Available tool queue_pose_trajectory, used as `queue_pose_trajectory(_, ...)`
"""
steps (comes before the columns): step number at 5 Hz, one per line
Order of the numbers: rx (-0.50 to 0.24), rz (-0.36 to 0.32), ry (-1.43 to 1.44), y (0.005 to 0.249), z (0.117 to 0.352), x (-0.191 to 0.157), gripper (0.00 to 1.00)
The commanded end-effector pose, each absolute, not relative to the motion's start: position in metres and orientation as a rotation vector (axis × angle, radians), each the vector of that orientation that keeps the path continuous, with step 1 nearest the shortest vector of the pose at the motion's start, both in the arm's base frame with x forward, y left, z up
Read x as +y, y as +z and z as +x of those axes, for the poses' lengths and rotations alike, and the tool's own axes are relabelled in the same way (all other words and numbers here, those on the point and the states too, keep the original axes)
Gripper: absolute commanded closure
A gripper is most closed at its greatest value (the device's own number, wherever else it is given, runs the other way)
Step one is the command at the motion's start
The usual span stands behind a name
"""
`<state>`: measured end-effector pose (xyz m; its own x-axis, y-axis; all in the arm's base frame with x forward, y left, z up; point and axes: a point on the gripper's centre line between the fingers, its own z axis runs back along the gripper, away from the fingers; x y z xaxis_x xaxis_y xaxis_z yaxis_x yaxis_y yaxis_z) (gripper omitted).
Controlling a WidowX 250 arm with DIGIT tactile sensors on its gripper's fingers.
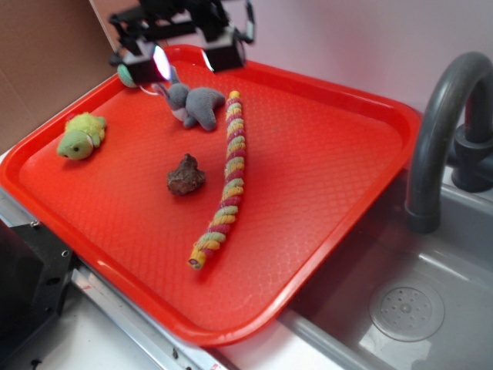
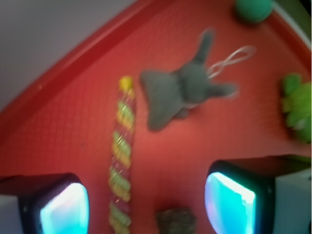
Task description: Grab the multicolored rope.
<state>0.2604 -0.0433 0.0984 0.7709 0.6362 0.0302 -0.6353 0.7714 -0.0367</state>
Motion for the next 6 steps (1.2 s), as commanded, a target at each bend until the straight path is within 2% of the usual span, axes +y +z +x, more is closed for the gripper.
queue_pose_trajectory(1, -0.048, 0.014, 0.651, 0.062, 0.278, -0.062, 0.00)
queue_pose_trajectory(2, -0.056, 0.073, 0.655, 0.041, 0.281, -0.054, 0.00)
queue_pose_trajectory(3, -0.029, 0.117, 0.646, 0.019, 0.283, -0.044, 0.00)
queue_pose_trajectory(4, -0.017, 0.123, 0.619, 0.008, 0.286, -0.045, 0.00)
queue_pose_trajectory(5, -0.017, 0.115, 0.599, 0.003, 0.283, -0.048, 0.40)
queue_pose_trajectory(6, -0.015, 0.118, 0.587, -0.001, 0.279, -0.047, 1.00)
